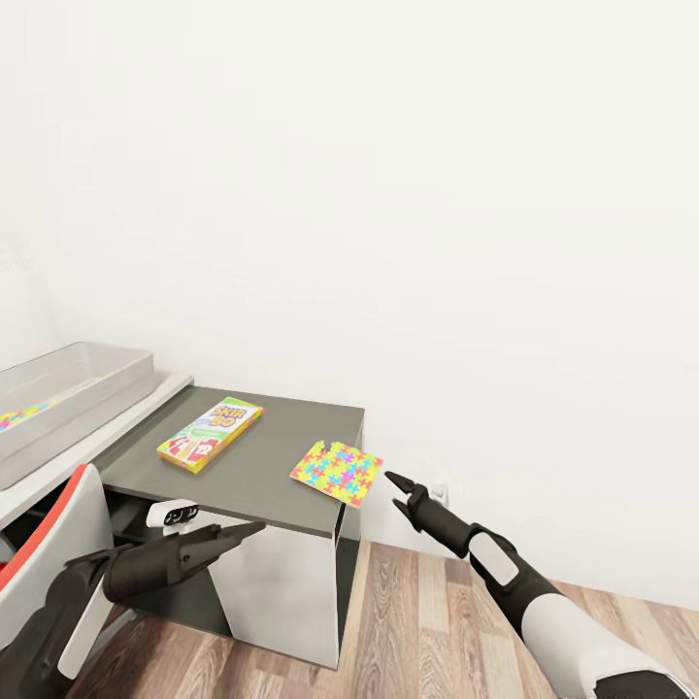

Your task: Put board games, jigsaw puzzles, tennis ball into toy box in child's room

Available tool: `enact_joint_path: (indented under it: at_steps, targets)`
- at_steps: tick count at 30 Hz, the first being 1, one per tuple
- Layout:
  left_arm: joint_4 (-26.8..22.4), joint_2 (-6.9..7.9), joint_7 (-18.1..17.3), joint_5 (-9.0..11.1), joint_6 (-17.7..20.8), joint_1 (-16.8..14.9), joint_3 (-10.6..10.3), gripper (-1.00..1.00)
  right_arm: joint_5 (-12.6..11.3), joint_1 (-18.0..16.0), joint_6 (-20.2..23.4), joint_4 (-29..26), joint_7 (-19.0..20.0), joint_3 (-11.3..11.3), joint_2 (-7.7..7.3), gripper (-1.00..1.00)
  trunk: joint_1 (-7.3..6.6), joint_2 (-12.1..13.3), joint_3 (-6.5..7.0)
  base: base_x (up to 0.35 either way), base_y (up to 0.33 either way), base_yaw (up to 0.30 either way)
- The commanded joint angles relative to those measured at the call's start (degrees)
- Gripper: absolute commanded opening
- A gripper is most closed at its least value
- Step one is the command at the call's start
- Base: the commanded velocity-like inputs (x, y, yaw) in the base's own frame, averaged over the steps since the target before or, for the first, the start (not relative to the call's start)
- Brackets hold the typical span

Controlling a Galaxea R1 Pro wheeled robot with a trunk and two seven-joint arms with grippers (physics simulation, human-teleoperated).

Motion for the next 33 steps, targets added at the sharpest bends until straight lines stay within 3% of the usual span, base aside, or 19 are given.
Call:
enact_joint_path:
  at_steps: [1, 17, 33]
  targets:
    - [-0.01, 0.01, -0.2, -0.01, 0.62, -0.02, 0.01, 1.0, -0.53, -0.07, 0.29, -0.04, -0.43, 0.25, -0.03, 1.0, 0.0, -0.03, -0.06, 0.0, 0.0, 0.0]
    - [-0.01, 0.01, -0.2, 0.05, 0.68, 0.0, 0.45, 1.0, -0.53, -1.91, 0.59, 0.12, -9.11, 0.16, 0.02, 1.0, 0.0, -0.03, -0.06, 0.0, 0.0, 0.0]
    - [0.02, 0.01, -0.2, -0.01, 0.68, -0.01, 0.42, 1.0, -0.47, -1.92, -0.12, 0.0, -9.88, 0.42, 0.06, 1.0, 0.0, -0.03, -0.06, 0.0, 0.0, 0.0]
